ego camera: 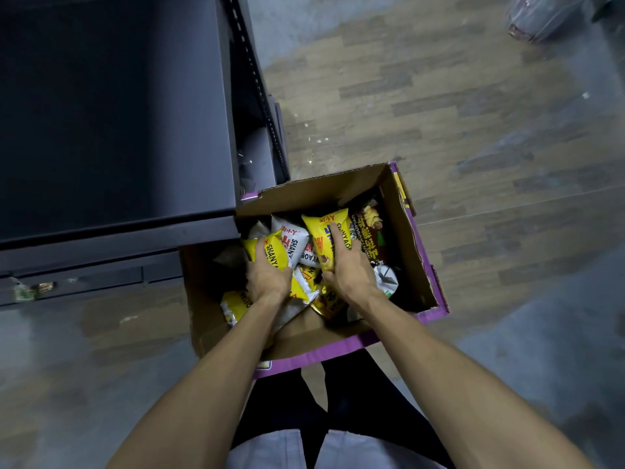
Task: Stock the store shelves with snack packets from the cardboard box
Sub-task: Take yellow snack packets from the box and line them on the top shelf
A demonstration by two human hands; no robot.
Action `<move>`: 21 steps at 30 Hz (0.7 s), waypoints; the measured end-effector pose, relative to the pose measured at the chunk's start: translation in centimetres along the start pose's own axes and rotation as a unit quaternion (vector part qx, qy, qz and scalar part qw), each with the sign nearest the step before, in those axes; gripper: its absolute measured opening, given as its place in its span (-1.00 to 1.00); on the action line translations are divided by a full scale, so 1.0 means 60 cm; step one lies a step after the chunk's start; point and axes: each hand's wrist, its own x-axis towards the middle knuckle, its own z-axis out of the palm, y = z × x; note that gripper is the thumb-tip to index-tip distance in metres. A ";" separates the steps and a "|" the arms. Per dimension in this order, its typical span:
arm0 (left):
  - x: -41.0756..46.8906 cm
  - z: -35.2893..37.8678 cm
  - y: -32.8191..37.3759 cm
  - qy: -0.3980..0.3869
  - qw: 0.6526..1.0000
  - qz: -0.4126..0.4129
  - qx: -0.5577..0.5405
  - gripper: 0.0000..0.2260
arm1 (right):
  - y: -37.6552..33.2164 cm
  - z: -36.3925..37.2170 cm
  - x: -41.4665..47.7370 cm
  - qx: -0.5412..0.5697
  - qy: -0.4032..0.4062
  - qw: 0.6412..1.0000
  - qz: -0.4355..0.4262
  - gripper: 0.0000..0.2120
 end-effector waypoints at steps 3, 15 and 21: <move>-0.016 -0.017 -0.007 -0.001 0.999 -0.001 -0.038 -0.32 | 0.006 -0.007 -0.015 0.003 0.006 1.000 -0.002 -0.05; -0.142 -0.095 -0.016 0.049 0.995 0.091 -0.013 -0.38 | -0.019 -0.035 -0.101 0.005 0.066 0.996 -0.056 -0.09; -0.165 -0.124 -0.030 0.046 0.988 0.120 -0.089 -0.35 | -0.029 -0.045 -0.146 0.024 0.112 0.990 -0.088 -0.13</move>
